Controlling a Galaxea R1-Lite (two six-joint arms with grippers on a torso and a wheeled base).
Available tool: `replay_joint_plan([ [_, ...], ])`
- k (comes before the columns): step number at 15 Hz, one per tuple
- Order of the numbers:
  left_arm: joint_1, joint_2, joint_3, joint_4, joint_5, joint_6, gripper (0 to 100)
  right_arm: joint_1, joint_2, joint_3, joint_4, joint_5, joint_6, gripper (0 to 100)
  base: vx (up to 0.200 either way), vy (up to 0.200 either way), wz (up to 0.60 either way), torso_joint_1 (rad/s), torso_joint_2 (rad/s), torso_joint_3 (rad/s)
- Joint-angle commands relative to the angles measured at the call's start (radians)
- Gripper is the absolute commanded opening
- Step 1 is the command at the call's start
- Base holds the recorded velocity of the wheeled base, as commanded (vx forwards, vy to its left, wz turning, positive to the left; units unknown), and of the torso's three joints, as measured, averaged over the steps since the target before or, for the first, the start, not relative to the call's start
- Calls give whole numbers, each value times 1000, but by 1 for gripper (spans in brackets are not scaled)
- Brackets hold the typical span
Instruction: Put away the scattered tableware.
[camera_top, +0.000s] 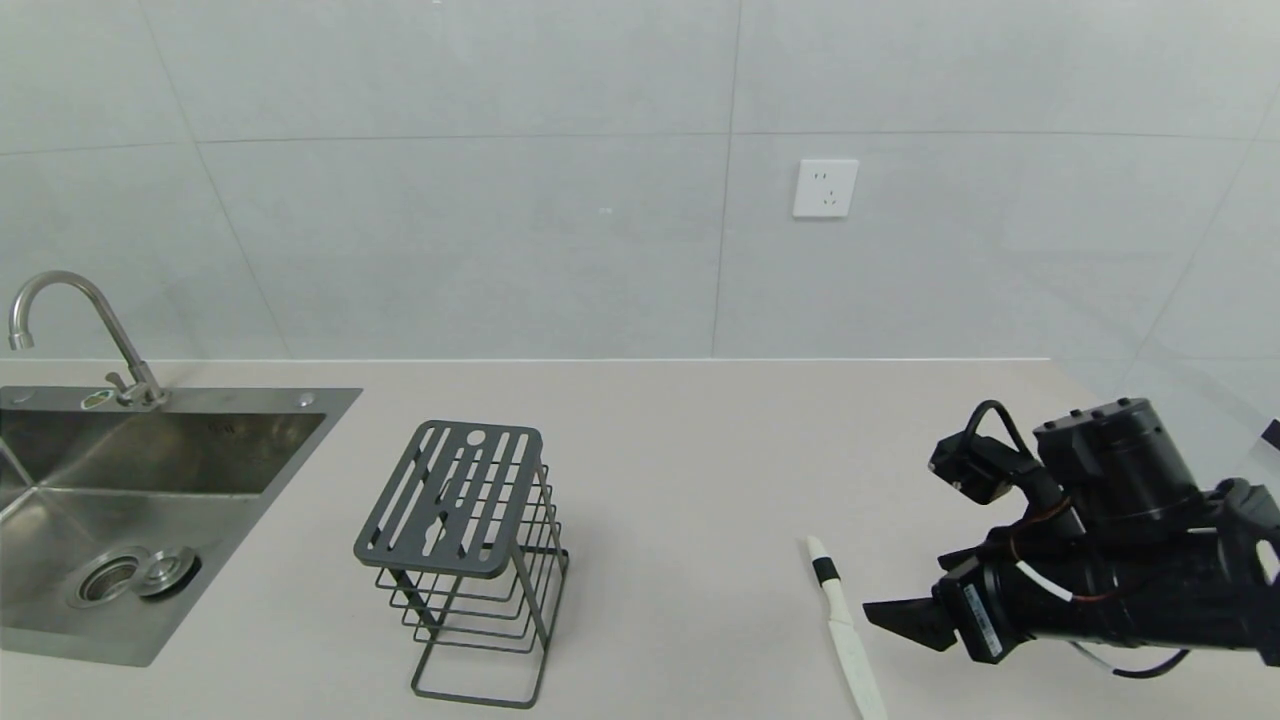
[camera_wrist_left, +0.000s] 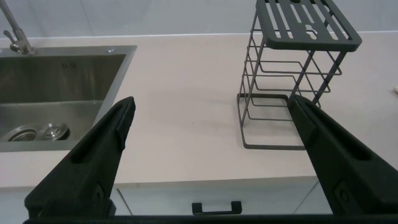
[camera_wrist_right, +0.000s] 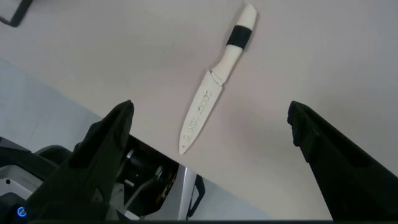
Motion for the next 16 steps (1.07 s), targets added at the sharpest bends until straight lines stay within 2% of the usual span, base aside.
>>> replay_joint_plan([
  [1,0,1,0,0,0,0,100,12,80,-7,-17,-1,7,100,0,0,0,0,0,0],
  [6,0,1,0,0,0,2,100,81,204,-11,-106,-66,145,100,0,0,0,0,0,0],
  [9,0,1,0,0,0,2,100,132,249,-7,-122,-142,234,100,0,0,0,0,0,0],
  [16,0,1,0,0,0,2,100,129,347,-22,-125,-207,245,100,0,0,0,0,0,0],
])
